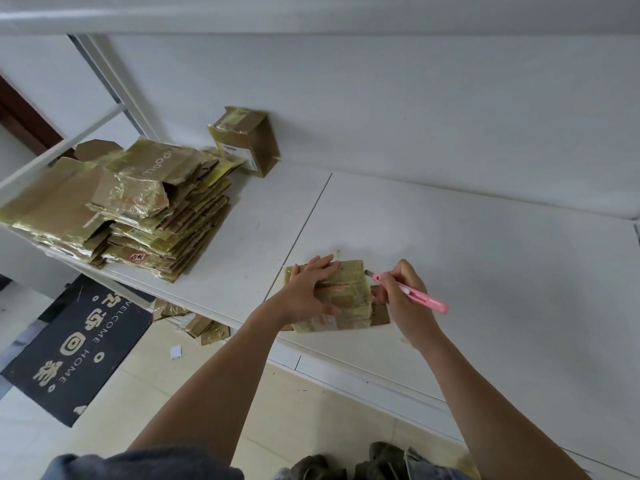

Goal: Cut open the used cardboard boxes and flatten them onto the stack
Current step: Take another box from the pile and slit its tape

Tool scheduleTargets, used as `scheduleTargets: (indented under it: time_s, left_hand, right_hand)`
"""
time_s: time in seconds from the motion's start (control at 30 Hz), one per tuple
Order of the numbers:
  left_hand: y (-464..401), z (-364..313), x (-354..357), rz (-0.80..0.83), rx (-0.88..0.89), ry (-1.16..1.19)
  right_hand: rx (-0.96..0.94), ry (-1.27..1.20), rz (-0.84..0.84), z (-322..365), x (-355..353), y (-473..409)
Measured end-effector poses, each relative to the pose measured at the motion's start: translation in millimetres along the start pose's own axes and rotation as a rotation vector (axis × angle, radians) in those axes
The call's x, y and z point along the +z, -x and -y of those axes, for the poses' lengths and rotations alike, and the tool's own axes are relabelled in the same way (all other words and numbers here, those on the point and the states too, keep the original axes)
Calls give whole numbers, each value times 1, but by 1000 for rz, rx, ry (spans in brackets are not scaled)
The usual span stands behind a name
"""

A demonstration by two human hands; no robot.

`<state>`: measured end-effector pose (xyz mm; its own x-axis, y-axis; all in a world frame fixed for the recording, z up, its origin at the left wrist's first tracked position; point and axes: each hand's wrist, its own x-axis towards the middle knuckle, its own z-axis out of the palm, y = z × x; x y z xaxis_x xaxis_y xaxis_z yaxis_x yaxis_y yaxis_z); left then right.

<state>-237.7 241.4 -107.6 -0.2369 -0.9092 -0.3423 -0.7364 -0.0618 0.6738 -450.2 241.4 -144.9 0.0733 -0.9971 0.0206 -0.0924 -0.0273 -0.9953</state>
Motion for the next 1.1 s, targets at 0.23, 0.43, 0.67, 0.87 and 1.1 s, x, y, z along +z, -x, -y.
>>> scheduleTargets:
  time_s: [0.23, 0.43, 0.67, 0.87, 1.1]
  left_hand:
    - [2, -2, 1, -3, -19, -1]
    - [2, -6, 0, -11, -54, -21]
    - [4, -7, 1, -21, -89, -38]
    - [7, -12, -1, -319, -167, -429]
    - [27, 2, -15, -470, -474, -225]
  right_hand:
    - [2, -34, 12, 1, -1, 16]
    - [-64, 0, 43, 3, -4, 33]
    - [-66, 92, 151, 15, -17, 44]
    - [-76, 205, -71, 19, -41, 36]
    - [133, 970, -84, -25, -90, 23]
